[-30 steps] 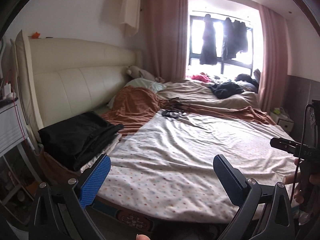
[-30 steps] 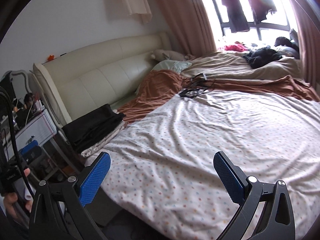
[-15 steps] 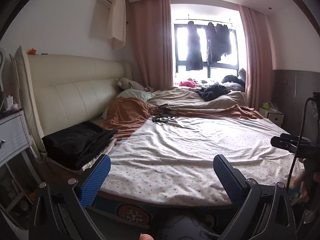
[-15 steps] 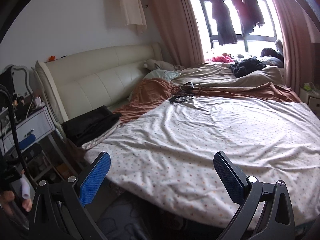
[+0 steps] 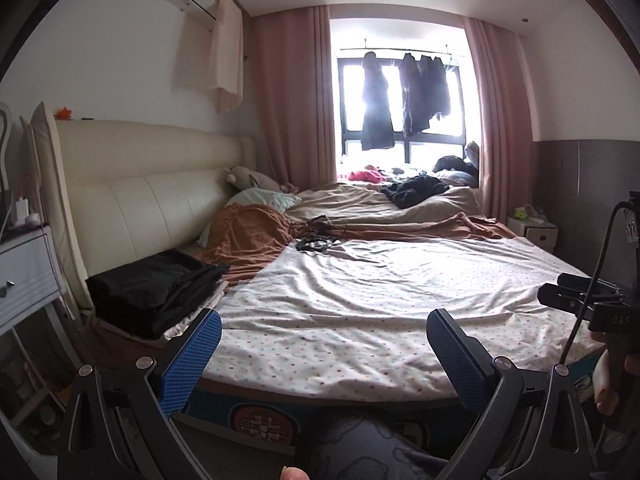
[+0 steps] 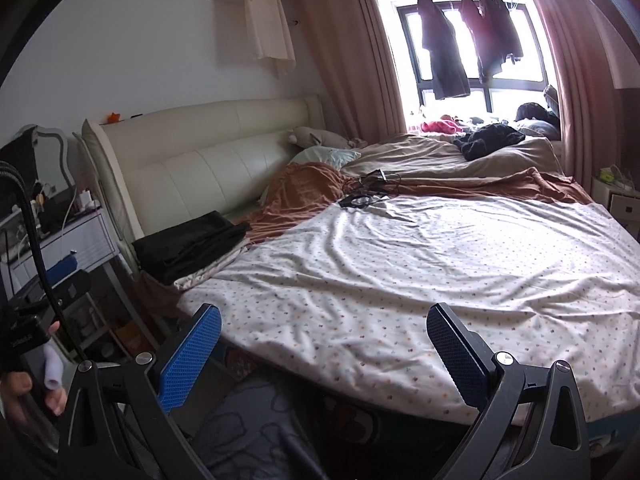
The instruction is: Fold large clothes
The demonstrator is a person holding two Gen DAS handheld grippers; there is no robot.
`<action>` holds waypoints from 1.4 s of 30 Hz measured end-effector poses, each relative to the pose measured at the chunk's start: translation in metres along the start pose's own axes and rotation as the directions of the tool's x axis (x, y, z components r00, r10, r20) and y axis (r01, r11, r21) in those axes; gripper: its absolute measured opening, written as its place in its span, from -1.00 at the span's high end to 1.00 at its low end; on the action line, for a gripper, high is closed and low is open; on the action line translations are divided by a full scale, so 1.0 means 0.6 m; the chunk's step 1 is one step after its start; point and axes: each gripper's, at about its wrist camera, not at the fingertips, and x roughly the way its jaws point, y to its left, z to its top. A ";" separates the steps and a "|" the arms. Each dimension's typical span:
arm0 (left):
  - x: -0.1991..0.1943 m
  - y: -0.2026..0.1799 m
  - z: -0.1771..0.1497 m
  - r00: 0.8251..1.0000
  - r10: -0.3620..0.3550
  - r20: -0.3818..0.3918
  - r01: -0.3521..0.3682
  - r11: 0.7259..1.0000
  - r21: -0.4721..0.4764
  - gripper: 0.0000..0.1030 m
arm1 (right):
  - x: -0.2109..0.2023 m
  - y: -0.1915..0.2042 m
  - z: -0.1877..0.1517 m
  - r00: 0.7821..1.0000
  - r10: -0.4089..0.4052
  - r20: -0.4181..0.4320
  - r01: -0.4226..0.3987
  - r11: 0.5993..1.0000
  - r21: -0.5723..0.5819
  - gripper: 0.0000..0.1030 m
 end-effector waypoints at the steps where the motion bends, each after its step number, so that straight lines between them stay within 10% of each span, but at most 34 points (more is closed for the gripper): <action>1: -0.001 -0.001 0.000 1.000 -0.003 0.000 0.003 1.000 -0.001 -0.99 | 0.000 -0.001 0.001 1.000 0.002 0.000 -0.002 1.000 0.003 -1.00; 42: -0.010 0.021 0.000 1.000 0.019 -0.003 -0.019 0.999 -0.050 -0.99 | 0.001 -0.003 -0.001 1.000 0.011 -0.015 -0.011 1.000 0.020 -1.00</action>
